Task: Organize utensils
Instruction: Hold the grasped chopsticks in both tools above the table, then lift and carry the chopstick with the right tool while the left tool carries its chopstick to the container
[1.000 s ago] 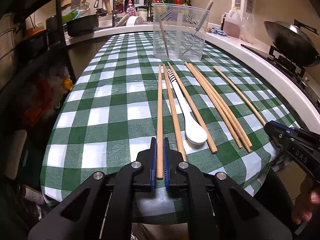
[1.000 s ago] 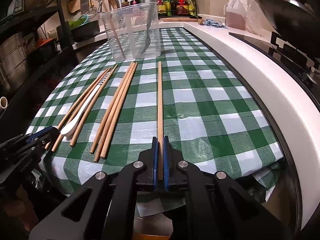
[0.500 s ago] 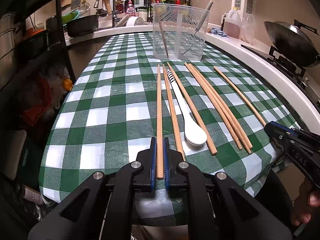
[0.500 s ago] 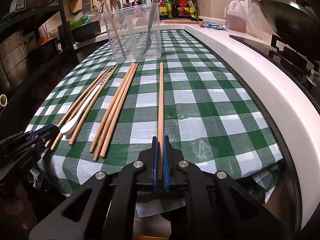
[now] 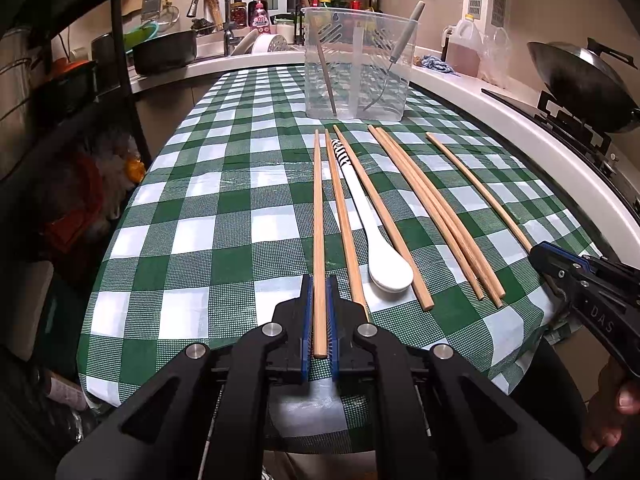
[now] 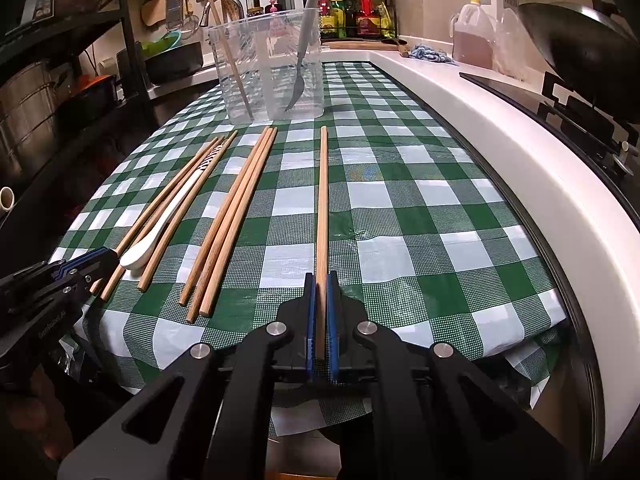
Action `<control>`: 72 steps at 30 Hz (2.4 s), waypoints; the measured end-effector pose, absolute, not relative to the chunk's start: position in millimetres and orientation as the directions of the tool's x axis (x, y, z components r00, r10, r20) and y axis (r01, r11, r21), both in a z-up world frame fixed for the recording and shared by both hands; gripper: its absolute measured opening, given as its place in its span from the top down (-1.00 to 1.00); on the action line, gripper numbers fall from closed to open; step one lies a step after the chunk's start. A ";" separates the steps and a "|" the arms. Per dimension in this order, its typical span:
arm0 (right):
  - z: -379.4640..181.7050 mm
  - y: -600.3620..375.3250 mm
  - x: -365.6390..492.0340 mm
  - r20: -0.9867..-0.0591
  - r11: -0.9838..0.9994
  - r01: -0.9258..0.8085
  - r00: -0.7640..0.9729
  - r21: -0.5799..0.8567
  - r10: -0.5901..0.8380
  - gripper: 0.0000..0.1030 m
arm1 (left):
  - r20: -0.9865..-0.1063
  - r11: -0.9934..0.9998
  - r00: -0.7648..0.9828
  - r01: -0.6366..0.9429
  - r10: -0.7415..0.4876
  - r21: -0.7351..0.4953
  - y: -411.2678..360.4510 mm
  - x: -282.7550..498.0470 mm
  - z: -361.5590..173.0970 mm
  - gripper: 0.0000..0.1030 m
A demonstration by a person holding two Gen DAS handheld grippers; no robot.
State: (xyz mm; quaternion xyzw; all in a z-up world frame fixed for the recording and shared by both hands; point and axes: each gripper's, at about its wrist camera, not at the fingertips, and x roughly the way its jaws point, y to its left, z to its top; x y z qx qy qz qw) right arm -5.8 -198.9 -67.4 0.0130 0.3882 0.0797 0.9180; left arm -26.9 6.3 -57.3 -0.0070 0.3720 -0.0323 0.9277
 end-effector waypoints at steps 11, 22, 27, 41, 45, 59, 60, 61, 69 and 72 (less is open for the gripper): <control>-67.3 -197.8 -5.7 -0.708 0.987 -0.141 0.690 0.074 0.152 0.89 | -0.690 0.998 0.721 0.054 -0.065 -0.038 6.3 -27.1 -57.3 0.87; -66.8 -196.3 -6.6 -0.707 0.987 -0.142 0.692 0.069 0.149 0.89 | -0.689 0.998 0.722 0.054 -0.065 -0.036 6.1 -27.2 -57.3 0.87; -66.4 -196.1 -6.7 -0.707 0.987 -0.144 0.691 0.067 0.149 0.89 | -0.690 0.998 0.721 0.057 -0.065 -0.034 5.5 -27.0 -57.6 0.87; -34.7 -200.4 -22.0 -0.676 0.985 -0.149 0.718 0.085 0.167 0.90 | -0.633 0.997 0.770 0.078 -0.076 -0.025 5.6 -43.6 -32.2 0.87; -16.7 -201.8 -31.3 -0.648 0.985 -0.154 0.742 0.083 0.171 0.90 | -0.598 0.997 0.798 0.077 -0.080 -0.030 8.1 -50.2 -16.1 0.87; 57.0 -201.8 -34.6 -0.546 0.976 -0.201 0.810 0.084 0.214 0.90 | -0.444 0.994 0.890 0.093 -0.108 -0.054 25.4 -64.3 62.1 0.88; 63.4 -200.7 -31.6 -0.538 0.975 -0.207 0.815 0.081 0.218 0.90 | -0.435 0.994 0.894 0.096 -0.111 -0.056 26.6 -63.3 67.8 0.88; 67.8 -199.6 -30.1 -0.532 0.974 -0.212 0.817 0.082 0.222 0.90 | -0.425 0.993 0.898 0.100 -0.116 -0.061 29.2 -60.7 75.4 0.88; 103.8 -193.7 3.4 -0.520 0.964 -0.247 0.814 0.095 0.260 0.90 | -0.405 0.988 0.901 0.129 -0.154 -0.087 37.8 -31.7 111.3 0.88; 111.7 -191.0 18.0 -0.531 0.963 -0.251 0.805 0.096 0.263 0.90 | -0.419 0.986 0.893 0.139 -0.164 -0.089 37.8 -17.7 121.8 0.88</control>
